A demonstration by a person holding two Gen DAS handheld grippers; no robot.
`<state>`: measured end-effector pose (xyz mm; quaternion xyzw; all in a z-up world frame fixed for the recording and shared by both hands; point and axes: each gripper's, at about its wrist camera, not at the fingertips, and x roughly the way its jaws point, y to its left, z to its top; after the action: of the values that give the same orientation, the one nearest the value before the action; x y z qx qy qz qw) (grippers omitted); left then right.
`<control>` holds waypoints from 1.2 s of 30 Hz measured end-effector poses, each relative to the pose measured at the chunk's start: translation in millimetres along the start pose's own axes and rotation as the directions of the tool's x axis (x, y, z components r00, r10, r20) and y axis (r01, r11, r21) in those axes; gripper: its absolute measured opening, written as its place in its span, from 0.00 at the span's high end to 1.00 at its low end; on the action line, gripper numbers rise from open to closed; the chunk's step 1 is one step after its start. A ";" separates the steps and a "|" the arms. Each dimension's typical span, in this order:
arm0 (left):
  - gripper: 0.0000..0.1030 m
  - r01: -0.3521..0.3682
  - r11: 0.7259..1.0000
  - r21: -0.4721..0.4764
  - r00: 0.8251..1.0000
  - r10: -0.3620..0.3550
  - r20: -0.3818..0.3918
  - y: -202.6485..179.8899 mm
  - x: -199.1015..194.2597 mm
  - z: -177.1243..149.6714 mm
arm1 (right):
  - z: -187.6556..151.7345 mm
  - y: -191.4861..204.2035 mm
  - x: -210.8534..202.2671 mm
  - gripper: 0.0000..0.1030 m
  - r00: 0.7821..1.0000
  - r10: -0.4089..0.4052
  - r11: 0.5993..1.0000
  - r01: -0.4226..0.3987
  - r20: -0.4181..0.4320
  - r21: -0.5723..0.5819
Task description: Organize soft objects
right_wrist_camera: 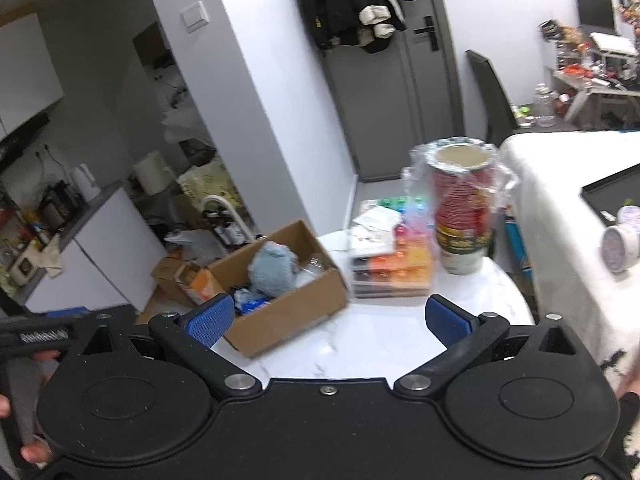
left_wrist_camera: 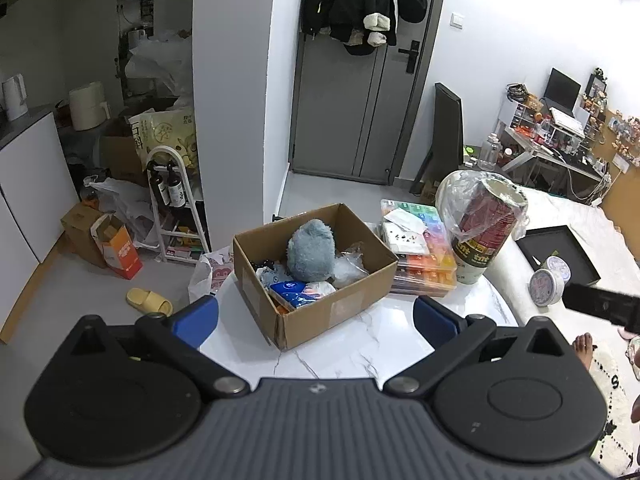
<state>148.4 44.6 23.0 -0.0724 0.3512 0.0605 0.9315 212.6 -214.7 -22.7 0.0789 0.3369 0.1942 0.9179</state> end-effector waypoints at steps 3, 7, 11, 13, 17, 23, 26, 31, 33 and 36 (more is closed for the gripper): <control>0.00 0.005 1.000 0.004 1.000 -0.005 0.009 -2.8 -7.9 -3.3 | -7.9 -6.0 -7.9 0.00 1.000 -0.002 1.000 0.002 0.000 -0.003; 0.00 0.001 0.999 0.034 1.000 -0.002 0.020 -11.2 -21.3 -11.6 | -17.5 -10.6 -18.6 0.00 1.000 -0.021 1.000 0.021 0.010 -0.008; 0.00 0.010 0.998 0.058 0.999 -0.013 0.040 -15.1 -37.2 -22.5 | -28.3 -15.3 -31.5 0.00 0.999 -0.025 1.000 0.025 0.029 -0.004; 0.00 0.006 0.997 0.071 0.999 -0.009 0.049 -16.3 -43.0 -26.7 | -34.9 -19.3 -35.9 0.00 0.999 -0.021 1.000 0.021 0.033 0.017; 0.00 -0.042 0.997 0.064 0.997 0.038 0.061 -15.5 -49.8 -32.5 | -48.5 -23.4 -41.7 0.00 0.999 -0.021 0.999 0.020 0.034 0.043; 0.00 -0.037 0.998 0.052 0.997 0.033 0.069 -16.0 -61.7 -44.9 | -64.8 -23.3 -52.0 0.00 0.999 -0.020 0.999 0.018 0.039 0.045; 0.00 -0.050 0.996 0.070 0.998 0.047 0.044 -19.0 -64.8 -53.4 | -68.9 -19.9 -59.0 0.00 0.999 -0.028 0.999 0.027 0.039 0.043; 0.00 -0.052 0.997 0.054 0.997 0.049 0.056 -23.3 -76.6 -66.0 | -78.7 -13.2 -75.2 0.00 0.997 -0.030 1.000 0.030 0.064 0.004; 0.00 -0.054 0.997 0.057 0.996 0.050 0.068 -25.7 -82.6 -71.4 | -82.9 -12.4 -78.2 0.00 0.997 -0.032 0.999 0.032 0.065 0.004; 0.00 -0.052 0.993 0.106 0.997 0.045 0.069 -30.7 -90.0 -82.2 | -92.0 -13.0 -80.7 0.00 0.999 -0.004 1.000 0.003 0.053 0.005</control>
<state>33.2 -5.7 24.4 -0.0115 0.3245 0.0663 0.9435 100.5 -258.4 -48.8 0.0858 0.3132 0.1895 0.9266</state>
